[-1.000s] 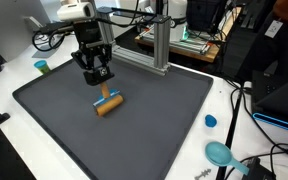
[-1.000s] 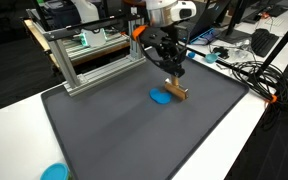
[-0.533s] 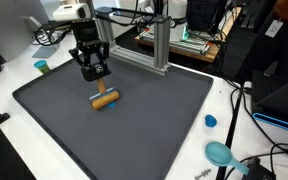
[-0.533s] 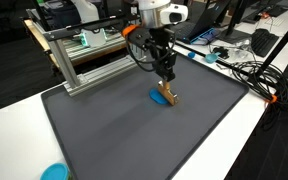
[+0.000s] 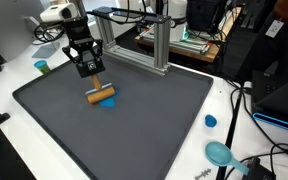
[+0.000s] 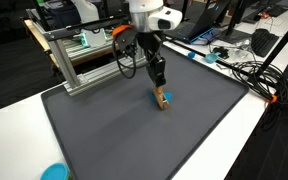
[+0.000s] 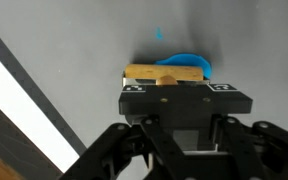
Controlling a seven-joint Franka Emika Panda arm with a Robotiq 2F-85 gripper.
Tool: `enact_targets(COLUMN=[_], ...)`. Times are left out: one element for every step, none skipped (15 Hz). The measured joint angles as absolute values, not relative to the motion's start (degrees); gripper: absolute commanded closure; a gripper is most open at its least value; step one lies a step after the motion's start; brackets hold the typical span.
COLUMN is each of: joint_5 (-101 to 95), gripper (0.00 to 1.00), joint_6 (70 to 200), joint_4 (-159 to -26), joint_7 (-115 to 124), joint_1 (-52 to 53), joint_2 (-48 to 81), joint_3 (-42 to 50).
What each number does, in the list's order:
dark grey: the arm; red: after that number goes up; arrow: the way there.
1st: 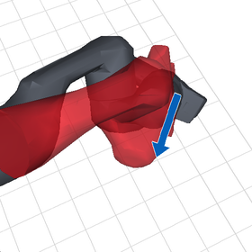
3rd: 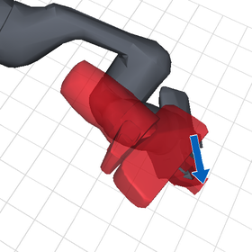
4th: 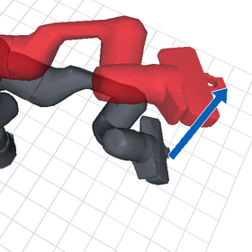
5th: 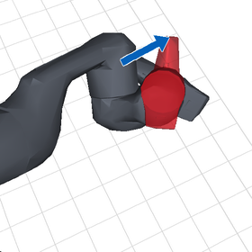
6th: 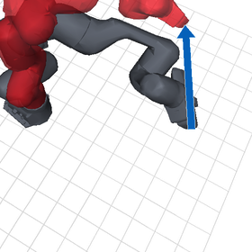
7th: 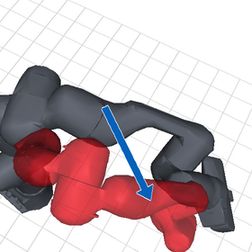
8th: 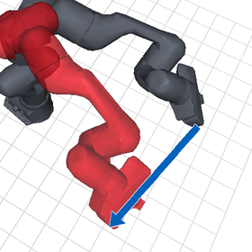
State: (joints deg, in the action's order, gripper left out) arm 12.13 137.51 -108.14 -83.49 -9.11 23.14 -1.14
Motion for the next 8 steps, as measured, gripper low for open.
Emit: enact_targets(joint_5=[11.9, 11.2, 10.4, 9.5, 9.1, 8.9, 8.8, 8.7], gripper=[0.78, 0.78, 0.78, 0.78, 0.78, 0.78, 0.78, 0.78], joint_6=[135.9, 134.4, 133.0, 131.5, 130.4, 129.7, 129.3, 129.2], joint_4=[-107.1, -106.0, -105.2, -104.4, -103.7, -103.1, -102.7, -102.5], joint_7=[-82.1, -80.7, -79.5, -78.6, -78.2, -78.0, -77.9, -77.9], joint_1=[-9.4, -9.6, -9.8, -10.0, -10.2, -10.3, -10.2, -10.2], joint_2=[23.5, 24.0, 24.5, 25.0, 25.4, 25.6, 25.9, 26.0], joint_3=[-0.6, -0.1, 0.5, 1.0, 1.1, 1.1, 1.0, 1.0])
